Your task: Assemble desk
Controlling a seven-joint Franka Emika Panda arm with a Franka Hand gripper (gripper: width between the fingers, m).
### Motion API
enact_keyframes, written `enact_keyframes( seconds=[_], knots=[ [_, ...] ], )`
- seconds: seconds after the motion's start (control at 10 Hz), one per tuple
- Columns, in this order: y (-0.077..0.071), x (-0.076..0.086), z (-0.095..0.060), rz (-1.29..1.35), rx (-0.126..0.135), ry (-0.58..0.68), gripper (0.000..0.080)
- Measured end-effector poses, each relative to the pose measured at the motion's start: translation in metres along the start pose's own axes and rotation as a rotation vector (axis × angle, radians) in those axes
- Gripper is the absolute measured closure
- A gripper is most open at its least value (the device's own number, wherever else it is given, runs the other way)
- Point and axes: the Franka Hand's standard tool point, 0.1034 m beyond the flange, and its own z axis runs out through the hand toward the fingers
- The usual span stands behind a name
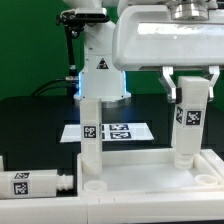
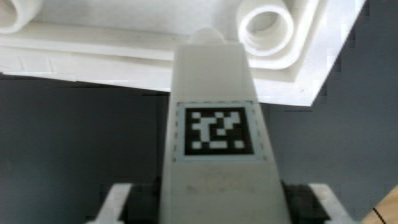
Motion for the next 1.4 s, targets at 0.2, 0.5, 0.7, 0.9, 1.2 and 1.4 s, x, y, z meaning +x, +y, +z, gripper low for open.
enact_keyframes(
  seconds=[0.2, 0.5, 0.7, 0.9, 1.2, 1.4],
  knots=[
    [-0.023, 0.001, 0.005, -0.004, 0.011, 0.007, 0.0514],
    [-0.038, -0.001, 0.018, -0.002, 0.015, -0.005, 0.0514],
    [-0.036, 0.0, 0.022, -0.004, 0.012, -0.007, 0.0514],
    [-0.032, 0.002, 0.023, -0.002, 0.008, 0.001, 0.0514],
    [-0.032, 0.001, 0.022, -0.003, 0.009, 0.0, 0.0514],
    [-0.034, 0.002, 0.016, -0.002, 0.014, -0.011, 0.0514]
  ],
)
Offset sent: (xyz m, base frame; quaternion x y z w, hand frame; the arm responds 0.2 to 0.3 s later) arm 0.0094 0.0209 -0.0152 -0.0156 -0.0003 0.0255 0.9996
